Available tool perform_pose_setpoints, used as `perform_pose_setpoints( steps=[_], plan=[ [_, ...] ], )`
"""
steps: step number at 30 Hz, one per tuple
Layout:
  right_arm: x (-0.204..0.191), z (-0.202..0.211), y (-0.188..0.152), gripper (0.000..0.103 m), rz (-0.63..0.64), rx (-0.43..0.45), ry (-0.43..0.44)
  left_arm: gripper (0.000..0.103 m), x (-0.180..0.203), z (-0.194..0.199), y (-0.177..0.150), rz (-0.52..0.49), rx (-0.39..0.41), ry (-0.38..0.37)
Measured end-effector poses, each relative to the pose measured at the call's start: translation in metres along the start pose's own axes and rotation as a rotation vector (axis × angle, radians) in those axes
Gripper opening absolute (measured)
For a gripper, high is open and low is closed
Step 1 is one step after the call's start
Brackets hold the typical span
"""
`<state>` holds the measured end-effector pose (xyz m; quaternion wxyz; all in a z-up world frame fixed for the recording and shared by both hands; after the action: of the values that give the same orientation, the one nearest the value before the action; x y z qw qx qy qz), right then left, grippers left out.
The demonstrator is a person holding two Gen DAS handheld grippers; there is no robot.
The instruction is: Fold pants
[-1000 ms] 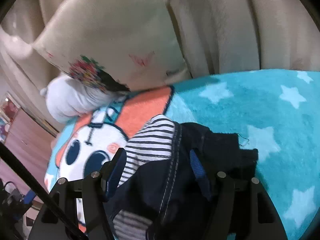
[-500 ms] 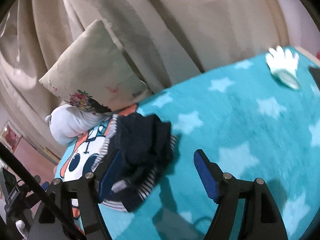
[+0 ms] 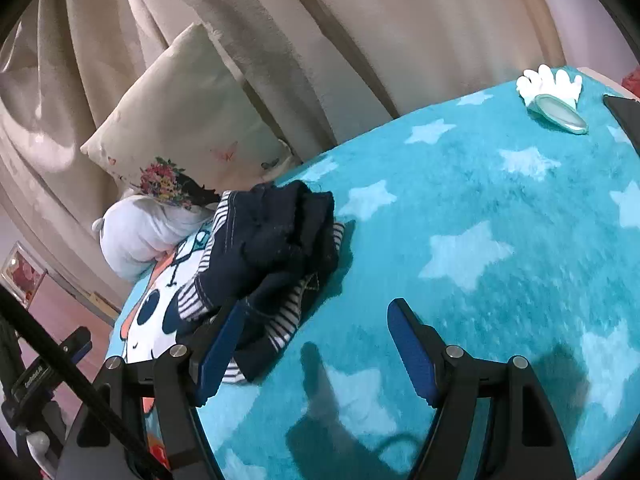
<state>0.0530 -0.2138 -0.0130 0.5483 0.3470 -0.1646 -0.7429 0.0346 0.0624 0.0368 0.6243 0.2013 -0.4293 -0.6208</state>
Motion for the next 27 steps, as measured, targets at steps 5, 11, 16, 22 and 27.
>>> perform_pose_setpoints(
  steps=[5, 11, 16, 22, 27],
  plan=[
    [0.0, 0.0, -0.006, 0.078, 0.017, -0.004, -0.009, 0.07, 0.014, -0.007, -0.006, -0.069, -0.023, 0.044],
    [0.0, 0.002, -0.011, 0.078, 0.034, 0.0, -0.018, 0.07, 0.024, -0.02, -0.015, -0.093, -0.07, 0.045],
    [-0.002, 0.0, -0.015, 0.078, 0.065, -0.001, -0.03, 0.07, 0.026, -0.026, -0.018, -0.097, -0.087, 0.046],
    [-0.003, -0.004, -0.017, 0.078, 0.072, -0.011, -0.036, 0.07, 0.022, -0.03, -0.021, -0.092, -0.101, 0.044],
    [-0.004, -0.006, -0.017, 0.079, 0.083, -0.013, -0.045, 0.07, 0.017, -0.035, -0.023, -0.08, -0.115, 0.034]
  ],
)
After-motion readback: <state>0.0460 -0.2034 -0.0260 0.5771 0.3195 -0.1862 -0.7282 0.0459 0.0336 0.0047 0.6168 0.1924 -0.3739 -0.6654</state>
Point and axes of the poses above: each gripper's, at about its wrist camera, not at the fingertips, and z roughly against the way its jaws point, x to its right, y to its top, the point moved 8 cm from there along -z, roughly the way its jaws point, and after that the axes turned 15 degrees about -y, right-handed, at the moved point
